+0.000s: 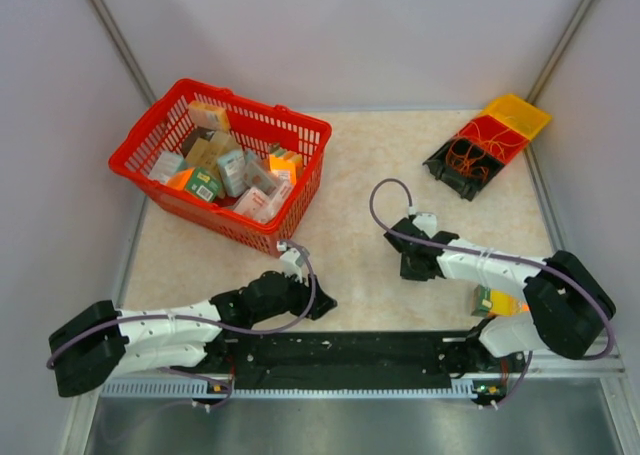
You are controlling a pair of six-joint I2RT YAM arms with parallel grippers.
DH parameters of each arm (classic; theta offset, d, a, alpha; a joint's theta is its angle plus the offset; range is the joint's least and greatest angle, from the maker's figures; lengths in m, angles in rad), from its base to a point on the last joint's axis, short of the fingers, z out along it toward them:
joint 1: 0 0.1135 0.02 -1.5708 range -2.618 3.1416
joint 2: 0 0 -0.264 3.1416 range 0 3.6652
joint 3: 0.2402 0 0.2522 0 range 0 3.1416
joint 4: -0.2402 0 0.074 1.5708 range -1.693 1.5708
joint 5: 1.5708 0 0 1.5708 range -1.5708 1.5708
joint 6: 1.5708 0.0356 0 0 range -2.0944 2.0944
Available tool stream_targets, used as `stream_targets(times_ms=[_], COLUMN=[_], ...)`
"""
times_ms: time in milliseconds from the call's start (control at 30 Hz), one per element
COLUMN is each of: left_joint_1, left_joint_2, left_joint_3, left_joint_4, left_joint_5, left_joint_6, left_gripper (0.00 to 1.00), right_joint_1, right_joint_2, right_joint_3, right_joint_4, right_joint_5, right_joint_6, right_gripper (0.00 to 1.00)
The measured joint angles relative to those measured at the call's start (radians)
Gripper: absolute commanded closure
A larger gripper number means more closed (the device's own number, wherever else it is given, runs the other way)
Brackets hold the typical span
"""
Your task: Untangle the cables
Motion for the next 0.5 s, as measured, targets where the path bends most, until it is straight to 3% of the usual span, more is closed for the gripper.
stream_targets(times_ms=[67, 367, 500], left_joint_1=[0.003, 0.031, 0.040], left_joint_2=[0.000, -0.014, -0.045], left_joint_3=[0.000, -0.011, -0.031], left_joint_4=[0.000, 0.027, 0.043], left_joint_5=[0.002, 0.043, 0.055], left_joint_6=[0.000, 0.000, 0.000], left_gripper=[0.40, 0.40, 0.40], right_joint_1=[0.024, 0.051, 0.050], right_joint_2=[0.013, -0.011, -0.087], right_joint_3=[0.013, 0.098, 0.174], right_joint_4=[-0.001, -0.012, -0.003], right_joint_5=[0.003, -0.023, 0.039], right_joint_6=[0.008, -0.007, -0.037], right_gripper=[1.00, 1.00, 1.00])
